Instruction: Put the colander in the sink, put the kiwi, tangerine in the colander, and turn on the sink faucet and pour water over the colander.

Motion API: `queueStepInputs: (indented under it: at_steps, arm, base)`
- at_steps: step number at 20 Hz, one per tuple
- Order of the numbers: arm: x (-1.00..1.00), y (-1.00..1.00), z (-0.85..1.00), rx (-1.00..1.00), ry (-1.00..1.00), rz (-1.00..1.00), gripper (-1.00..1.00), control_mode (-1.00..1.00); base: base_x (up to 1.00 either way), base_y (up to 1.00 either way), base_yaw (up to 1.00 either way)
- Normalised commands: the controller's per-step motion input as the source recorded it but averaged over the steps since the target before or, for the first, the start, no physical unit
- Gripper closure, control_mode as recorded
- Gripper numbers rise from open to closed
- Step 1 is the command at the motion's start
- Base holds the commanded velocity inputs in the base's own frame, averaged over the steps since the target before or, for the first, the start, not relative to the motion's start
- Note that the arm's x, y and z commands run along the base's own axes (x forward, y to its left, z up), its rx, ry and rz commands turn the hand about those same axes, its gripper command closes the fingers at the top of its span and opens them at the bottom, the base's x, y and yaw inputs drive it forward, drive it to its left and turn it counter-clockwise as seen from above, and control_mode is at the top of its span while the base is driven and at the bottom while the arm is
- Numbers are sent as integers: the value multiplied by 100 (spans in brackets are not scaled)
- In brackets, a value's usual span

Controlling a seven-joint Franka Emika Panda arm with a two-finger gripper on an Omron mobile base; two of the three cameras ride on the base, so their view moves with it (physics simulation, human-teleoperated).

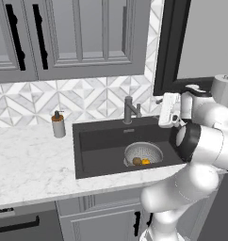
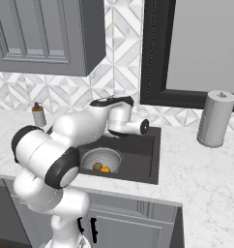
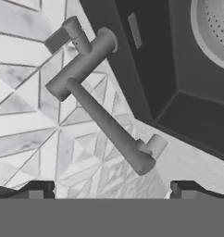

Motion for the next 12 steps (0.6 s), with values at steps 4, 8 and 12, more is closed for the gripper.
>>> queueStepInputs:
  at_steps: [4, 8, 12]
  arm:
    - [0, -15, -28, 18, 20, -14, -100, -100]
    - [0, -3, -9, 15, 7, -19, -100, -100]
    - [7, 0, 0, 16, 0, -20, -100, -100]
  base:
    - [0, 0, 0]
    - [0, 0, 0]
    - [0, 0, 0]
